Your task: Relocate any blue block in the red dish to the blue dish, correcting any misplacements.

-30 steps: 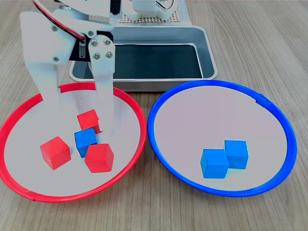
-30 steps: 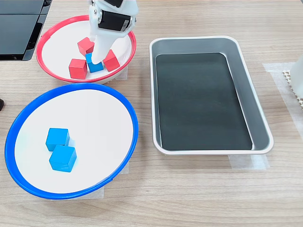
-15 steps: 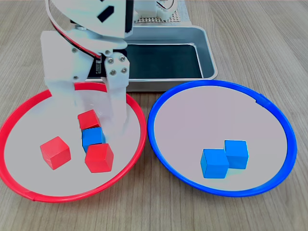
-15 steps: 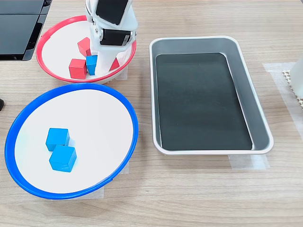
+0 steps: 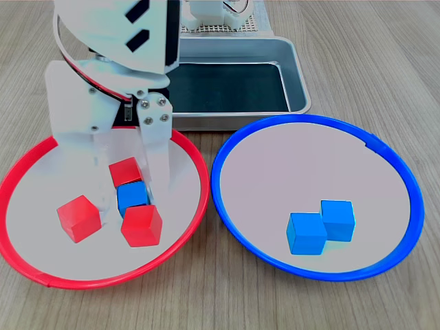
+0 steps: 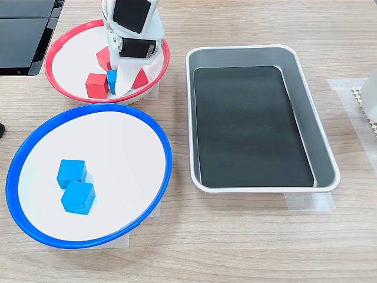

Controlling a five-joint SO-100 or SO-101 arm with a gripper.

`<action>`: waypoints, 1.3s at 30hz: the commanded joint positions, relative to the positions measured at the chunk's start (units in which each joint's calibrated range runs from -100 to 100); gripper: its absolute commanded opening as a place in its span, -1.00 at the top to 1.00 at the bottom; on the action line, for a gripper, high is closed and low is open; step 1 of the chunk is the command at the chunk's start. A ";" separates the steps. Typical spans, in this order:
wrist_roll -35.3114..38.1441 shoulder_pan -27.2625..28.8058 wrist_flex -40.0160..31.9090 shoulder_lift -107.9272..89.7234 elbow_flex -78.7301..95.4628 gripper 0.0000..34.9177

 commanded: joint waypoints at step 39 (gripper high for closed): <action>-12.99 -6.34 9.40 -17.77 1.54 0.98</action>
